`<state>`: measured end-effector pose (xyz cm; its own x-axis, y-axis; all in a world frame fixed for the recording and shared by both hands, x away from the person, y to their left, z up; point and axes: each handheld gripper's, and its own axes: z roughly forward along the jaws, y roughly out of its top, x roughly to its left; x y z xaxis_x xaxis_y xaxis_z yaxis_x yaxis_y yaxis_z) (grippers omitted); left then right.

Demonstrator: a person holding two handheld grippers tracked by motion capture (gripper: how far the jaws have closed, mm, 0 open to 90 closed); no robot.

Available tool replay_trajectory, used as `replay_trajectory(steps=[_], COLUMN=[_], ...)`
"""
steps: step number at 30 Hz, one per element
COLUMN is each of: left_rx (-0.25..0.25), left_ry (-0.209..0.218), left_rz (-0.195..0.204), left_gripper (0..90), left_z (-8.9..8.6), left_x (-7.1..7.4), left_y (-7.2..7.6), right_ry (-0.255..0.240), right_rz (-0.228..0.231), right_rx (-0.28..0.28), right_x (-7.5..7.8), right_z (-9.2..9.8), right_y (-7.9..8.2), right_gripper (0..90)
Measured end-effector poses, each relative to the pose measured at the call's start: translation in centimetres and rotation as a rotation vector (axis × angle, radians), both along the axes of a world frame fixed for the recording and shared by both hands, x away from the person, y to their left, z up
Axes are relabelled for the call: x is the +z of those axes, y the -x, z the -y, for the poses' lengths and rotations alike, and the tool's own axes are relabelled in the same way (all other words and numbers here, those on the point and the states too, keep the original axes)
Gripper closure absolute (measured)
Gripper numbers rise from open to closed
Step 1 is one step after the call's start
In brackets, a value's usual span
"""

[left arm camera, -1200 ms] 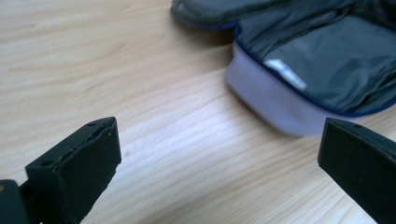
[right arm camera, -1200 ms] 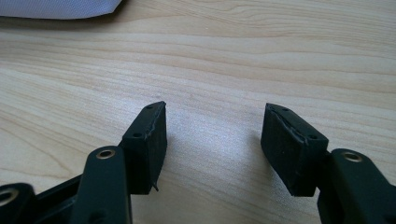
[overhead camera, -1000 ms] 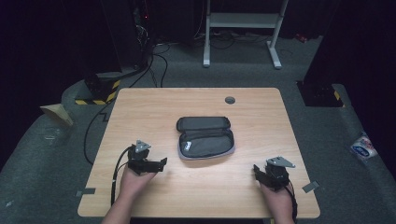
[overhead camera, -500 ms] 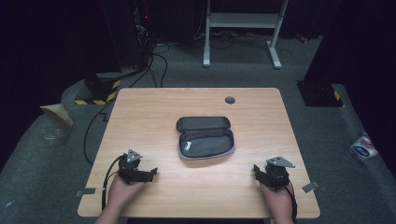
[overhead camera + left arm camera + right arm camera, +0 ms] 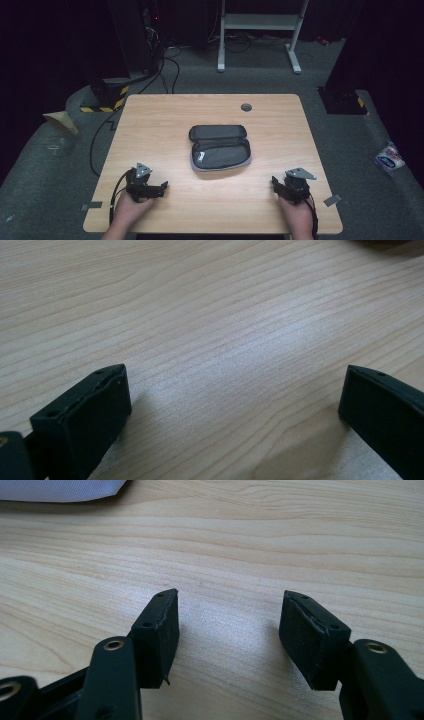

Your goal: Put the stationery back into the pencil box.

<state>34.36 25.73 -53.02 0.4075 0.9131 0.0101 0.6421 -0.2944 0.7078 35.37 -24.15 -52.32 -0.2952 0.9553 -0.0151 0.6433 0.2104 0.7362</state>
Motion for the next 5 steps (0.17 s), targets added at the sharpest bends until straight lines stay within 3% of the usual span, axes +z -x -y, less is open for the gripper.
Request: replay_trajectory(steps=[5], left_rx=[-0.008], left_ry=[0.007], left_rz=[0.003], left_gripper=[1.5], left_z=[0.18], left_x=[-0.01], left_y=[0.02], right_ry=[-0.001], right_rz=[0.002], right_rx=[0.003], right_x=[0.01], right_z=[0.01], right_y=[0.04], right_gripper=[42.5])
